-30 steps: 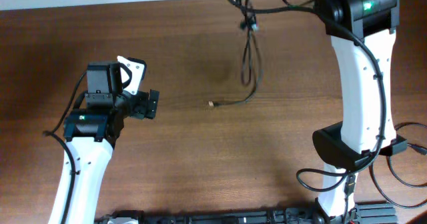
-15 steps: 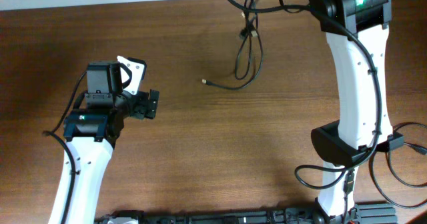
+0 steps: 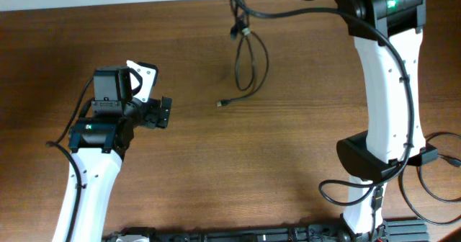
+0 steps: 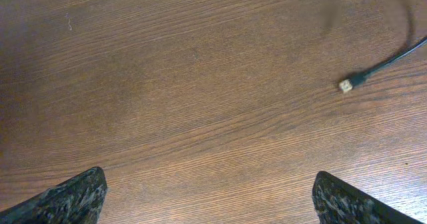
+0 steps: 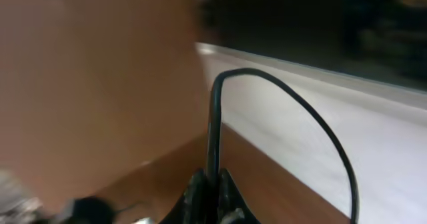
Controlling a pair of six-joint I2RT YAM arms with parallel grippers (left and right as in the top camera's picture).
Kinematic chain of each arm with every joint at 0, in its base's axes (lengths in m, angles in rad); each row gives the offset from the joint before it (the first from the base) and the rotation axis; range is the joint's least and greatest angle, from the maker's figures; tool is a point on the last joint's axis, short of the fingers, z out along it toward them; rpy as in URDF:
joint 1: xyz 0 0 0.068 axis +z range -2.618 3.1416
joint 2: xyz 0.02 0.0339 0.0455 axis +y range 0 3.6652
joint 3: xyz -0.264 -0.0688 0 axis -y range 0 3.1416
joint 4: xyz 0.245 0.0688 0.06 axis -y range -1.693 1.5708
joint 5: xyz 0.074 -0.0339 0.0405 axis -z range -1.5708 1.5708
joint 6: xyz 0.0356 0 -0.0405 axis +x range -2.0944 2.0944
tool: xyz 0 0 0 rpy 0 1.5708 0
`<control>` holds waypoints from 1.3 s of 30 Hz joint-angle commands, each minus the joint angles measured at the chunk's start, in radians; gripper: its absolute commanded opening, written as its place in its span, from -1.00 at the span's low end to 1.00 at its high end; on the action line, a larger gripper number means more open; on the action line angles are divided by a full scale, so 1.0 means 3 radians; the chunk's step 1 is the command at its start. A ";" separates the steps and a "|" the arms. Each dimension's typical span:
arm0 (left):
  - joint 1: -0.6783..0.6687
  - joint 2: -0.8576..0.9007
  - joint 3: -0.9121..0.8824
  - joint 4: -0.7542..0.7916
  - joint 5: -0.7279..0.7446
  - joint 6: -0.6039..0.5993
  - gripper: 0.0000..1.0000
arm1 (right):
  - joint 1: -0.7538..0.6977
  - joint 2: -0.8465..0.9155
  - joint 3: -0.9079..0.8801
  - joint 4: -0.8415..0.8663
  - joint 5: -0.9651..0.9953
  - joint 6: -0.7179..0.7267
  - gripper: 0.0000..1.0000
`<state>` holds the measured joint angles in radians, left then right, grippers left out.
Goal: Untangle cables
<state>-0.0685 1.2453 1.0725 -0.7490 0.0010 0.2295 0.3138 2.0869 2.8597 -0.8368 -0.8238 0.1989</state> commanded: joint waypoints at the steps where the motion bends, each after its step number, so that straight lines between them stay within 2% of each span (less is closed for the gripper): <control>1: 0.0020 -0.0036 0.0011 0.0009 0.0037 0.0038 0.98 | 0.0045 -0.0107 0.0017 0.0001 -0.0821 0.0075 -0.92; 3: 0.0019 -0.0036 0.0011 0.0010 0.0076 0.0034 0.98 | 0.0045 -0.0106 0.0017 -0.0089 -0.0819 0.0064 -0.92; 5: 0.0019 -0.0036 0.0011 -0.0032 0.0435 -0.0132 0.98 | 0.0045 -0.0106 0.0017 -0.0116 -0.0819 0.0064 -0.92; 7: 0.0019 -0.0036 0.0011 0.0186 0.1087 -0.0238 0.98 | 0.0045 -0.0106 0.0017 -0.0116 -0.0819 0.0064 -0.92; 10: 0.0019 0.0004 0.0011 0.0694 0.2453 -0.0233 0.98 | 0.0045 -0.0106 0.0017 -0.0084 -0.0819 0.0065 -0.92; 12: 0.0015 0.0046 0.0011 0.0908 0.2962 -0.0064 0.98 | 0.0045 -0.0106 0.0017 -0.0067 -0.0819 0.0066 -0.92; 14: 0.0014 0.0126 0.0011 0.1001 0.3323 0.0294 0.98 | 0.0045 -0.0106 0.0017 -0.0066 -0.0821 0.0066 -0.92; 20: -0.0043 0.0547 0.0011 0.1319 0.3394 0.0378 0.98 | 0.0045 -0.0106 0.0017 -0.0062 -0.0821 0.0066 -0.92; 22: -0.0131 0.0715 0.0011 0.1596 0.3450 0.0376 0.98 | 0.0046 -0.0106 0.0018 -0.0061 -0.0823 0.0066 -0.92; 27: -0.0423 0.1213 0.0011 0.2724 0.3418 0.0375 0.98 | 0.0045 -0.0106 0.0018 -0.0062 -0.1008 0.0066 -0.92; 31: -0.0506 0.1467 0.0011 0.3220 0.3145 0.0373 1.00 | 0.0045 -0.0106 0.0018 -0.0064 -0.1141 0.0066 -0.92; 33: -0.0504 0.1551 0.0011 0.3447 0.3096 0.0277 0.78 | 0.0045 -0.0106 0.0018 -0.0064 -0.1157 0.0066 -0.92; 34: -0.0505 0.1569 0.0011 0.3531 0.3024 0.0179 0.50 | 0.0045 -0.0106 0.0018 -0.0064 -0.1157 0.0066 -0.92; 36: -0.0505 0.1574 0.0011 0.3553 0.2878 0.0075 -0.24 | 0.0045 -0.0106 0.0018 -0.0064 -0.1156 0.0066 -0.92; 37: -0.0505 0.1574 0.0011 0.3536 0.2805 0.0015 -0.90 | 0.0045 -0.0106 0.0018 -0.0065 -0.1156 0.0066 -0.92; 38: -0.0501 0.1574 0.0011 0.3489 0.2683 -0.0092 -1.00 | 0.0043 -0.0106 0.0018 -0.0066 -0.1142 0.0066 -0.92; 39: -0.0493 0.1574 0.0011 0.3431 0.2611 -0.0177 -1.00 | 0.0041 -0.0106 0.0018 -0.0072 -0.1106 0.0066 -0.92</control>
<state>-0.2195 1.7096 1.0698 0.3058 0.8860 0.2672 0.3206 2.0861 2.8597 -0.8600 -1.1477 0.2138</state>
